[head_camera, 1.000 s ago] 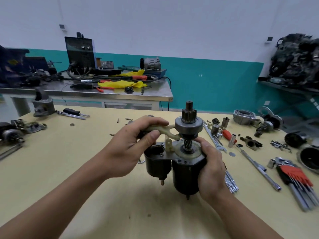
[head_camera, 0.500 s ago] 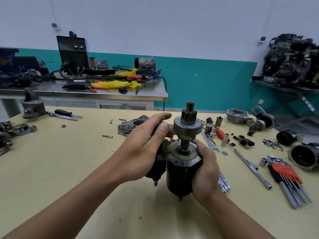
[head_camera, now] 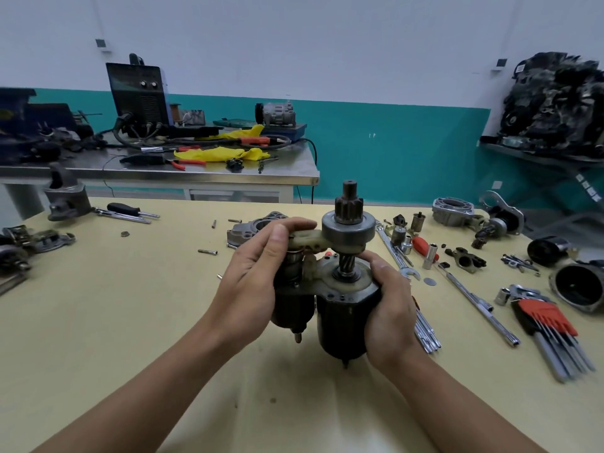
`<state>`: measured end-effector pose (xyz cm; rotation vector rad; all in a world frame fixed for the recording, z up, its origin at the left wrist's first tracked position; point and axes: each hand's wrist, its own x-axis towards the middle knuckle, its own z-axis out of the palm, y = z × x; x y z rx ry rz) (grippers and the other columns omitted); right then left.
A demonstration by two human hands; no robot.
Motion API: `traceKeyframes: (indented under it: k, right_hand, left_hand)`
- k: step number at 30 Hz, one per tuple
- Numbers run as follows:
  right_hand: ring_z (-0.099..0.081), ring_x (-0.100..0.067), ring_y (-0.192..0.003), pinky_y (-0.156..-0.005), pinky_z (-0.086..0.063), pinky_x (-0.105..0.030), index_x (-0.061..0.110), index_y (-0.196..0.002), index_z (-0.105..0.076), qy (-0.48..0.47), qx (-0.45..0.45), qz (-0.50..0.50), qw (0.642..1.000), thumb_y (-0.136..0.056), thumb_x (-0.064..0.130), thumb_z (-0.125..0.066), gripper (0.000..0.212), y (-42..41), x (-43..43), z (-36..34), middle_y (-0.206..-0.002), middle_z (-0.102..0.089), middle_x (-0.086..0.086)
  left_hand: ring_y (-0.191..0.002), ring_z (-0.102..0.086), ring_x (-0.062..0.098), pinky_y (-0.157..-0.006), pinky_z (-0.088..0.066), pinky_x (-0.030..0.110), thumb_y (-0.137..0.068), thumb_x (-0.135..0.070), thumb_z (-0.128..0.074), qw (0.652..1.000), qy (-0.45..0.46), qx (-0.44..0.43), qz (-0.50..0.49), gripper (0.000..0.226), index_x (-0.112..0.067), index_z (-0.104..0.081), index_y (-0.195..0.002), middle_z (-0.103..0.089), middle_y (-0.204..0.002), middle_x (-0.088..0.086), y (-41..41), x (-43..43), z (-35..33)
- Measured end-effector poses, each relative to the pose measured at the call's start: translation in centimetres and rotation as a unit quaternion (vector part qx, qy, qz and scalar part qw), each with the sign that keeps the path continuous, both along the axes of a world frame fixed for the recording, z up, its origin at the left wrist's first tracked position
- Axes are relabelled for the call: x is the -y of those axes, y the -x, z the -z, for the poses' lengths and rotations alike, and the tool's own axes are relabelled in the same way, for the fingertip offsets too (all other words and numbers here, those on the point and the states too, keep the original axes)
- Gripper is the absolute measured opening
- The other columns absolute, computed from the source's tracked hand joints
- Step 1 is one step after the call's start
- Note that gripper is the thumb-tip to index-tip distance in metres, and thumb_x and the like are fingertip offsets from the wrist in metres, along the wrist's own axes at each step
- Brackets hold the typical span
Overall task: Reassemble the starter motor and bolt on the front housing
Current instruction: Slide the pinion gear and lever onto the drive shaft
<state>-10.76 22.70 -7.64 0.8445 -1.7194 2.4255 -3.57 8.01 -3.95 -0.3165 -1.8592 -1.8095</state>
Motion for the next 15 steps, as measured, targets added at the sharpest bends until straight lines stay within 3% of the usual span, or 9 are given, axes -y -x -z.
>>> traceKeyframes:
  k: [4, 8, 10, 15]
  right_hand:
    - [-0.07, -0.022, -0.089, -0.075, -0.051, -0.035, 0.028, -0.092, -0.078, 0.02, 0.001, 0.009, 1.0, -0.09, 0.031, -0.033, 0.045, -0.1, -0.1, 0.1, -0.091, -0.076, -0.006]
    - [-0.069, -0.021, -0.088, -0.075, -0.052, -0.033, 0.026, -0.087, -0.079, 0.066, 0.019, 0.032, 0.997, -0.084, 0.036, -0.042, 0.039, -0.3, 0.3, 0.7, -0.087, -0.076, -0.003]
    - [-0.068, -0.023, -0.094, -0.082, -0.053, -0.037, 0.027, -0.088, -0.079, 0.081, 0.029, 0.048, 0.995, -0.078, 0.043, -0.044, 0.039, -0.5, 0.8, 1.2, -0.09, -0.075, -0.003]
    - [-0.065, -0.025, -0.091, -0.08, -0.048, -0.04, 0.023, -0.093, -0.076, 0.061, 0.008, -0.014, 0.998, -0.083, 0.043, -0.041, 0.041, -0.9, 2.0, 1.0, -0.091, -0.073, -0.006]
  left_hand:
    - [-0.107, -0.07, 0.025, -0.086, -0.058, 0.036, -0.095, -0.053, -0.044, 0.994, -0.096, 0.052, -0.013, 0.043, -0.027, -0.076, -0.109, -0.075, -0.11, 0.008, 0.4, -1.2, 1.0]
    - [-0.08, -0.073, 0.016, -0.064, -0.057, 0.024, -0.096, -0.045, -0.044, 0.993, -0.1, 0.04, -0.048, 0.041, -0.026, -0.08, -0.09, -0.077, -0.084, 0.003, 0.8, -2.2, 0.4]
    - [-0.069, -0.07, 0.01, -0.057, -0.053, 0.021, -0.096, -0.036, -0.039, 0.993, -0.092, 0.01, -0.077, 0.044, -0.028, -0.079, -0.079, -0.073, -0.072, -0.002, 0.9, -2.1, 0.1]
    - [-0.067, -0.069, 0.008, -0.055, -0.051, 0.018, -0.096, -0.028, -0.035, 0.99, -0.086, -0.022, -0.105, 0.048, -0.029, -0.08, -0.079, -0.073, -0.07, -0.003, 0.4, -1.0, 0.1]
